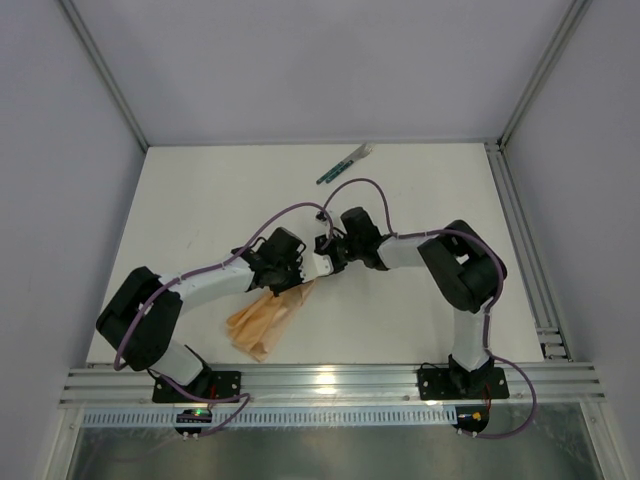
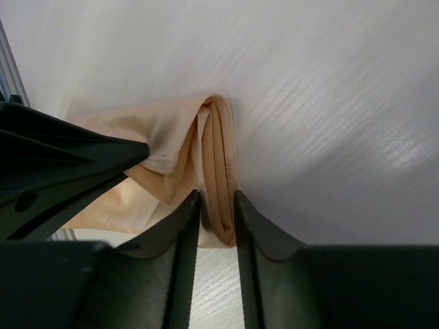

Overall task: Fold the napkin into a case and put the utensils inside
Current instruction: Stuff the smaller-rectangle-folded napkin at the center of the board.

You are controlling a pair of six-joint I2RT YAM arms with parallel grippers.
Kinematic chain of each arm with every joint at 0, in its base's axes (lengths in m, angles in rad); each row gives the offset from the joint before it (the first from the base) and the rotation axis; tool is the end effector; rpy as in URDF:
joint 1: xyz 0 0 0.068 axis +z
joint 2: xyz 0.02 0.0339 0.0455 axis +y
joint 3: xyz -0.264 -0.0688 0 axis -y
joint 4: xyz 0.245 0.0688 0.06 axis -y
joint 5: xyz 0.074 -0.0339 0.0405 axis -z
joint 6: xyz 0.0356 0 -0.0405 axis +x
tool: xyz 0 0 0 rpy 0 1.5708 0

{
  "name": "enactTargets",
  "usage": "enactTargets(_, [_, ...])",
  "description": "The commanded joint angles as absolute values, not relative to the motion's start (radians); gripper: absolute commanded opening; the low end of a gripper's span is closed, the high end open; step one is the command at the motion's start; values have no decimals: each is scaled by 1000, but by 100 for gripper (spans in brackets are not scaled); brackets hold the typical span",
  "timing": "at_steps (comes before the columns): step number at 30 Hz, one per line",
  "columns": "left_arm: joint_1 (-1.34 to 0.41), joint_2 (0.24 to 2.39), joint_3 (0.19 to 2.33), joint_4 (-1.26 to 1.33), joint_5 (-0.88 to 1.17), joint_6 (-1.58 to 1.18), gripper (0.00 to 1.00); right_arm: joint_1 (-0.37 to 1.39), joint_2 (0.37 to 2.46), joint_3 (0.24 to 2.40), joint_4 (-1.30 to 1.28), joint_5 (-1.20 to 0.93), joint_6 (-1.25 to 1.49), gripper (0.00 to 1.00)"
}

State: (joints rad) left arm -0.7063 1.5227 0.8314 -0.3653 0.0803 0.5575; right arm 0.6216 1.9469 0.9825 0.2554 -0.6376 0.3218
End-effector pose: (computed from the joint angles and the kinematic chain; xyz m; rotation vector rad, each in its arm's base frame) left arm 0.2174 -0.1892 0.1719 1.5762 2.1061 -0.1568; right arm 0.2996 0.2407 0.1251 -0.7129 2.3007 1.1976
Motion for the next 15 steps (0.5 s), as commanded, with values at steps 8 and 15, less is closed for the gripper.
enactTargets(8, [-700, 1471, 810, -488, 126, 653, 0, 630, 1999, 1015, 268, -604, 339, 7])
enactTargets(15, [-703, 1557, 853, -636, 167, 749, 0, 630, 1991, 1025, 279, -627, 350, 6])
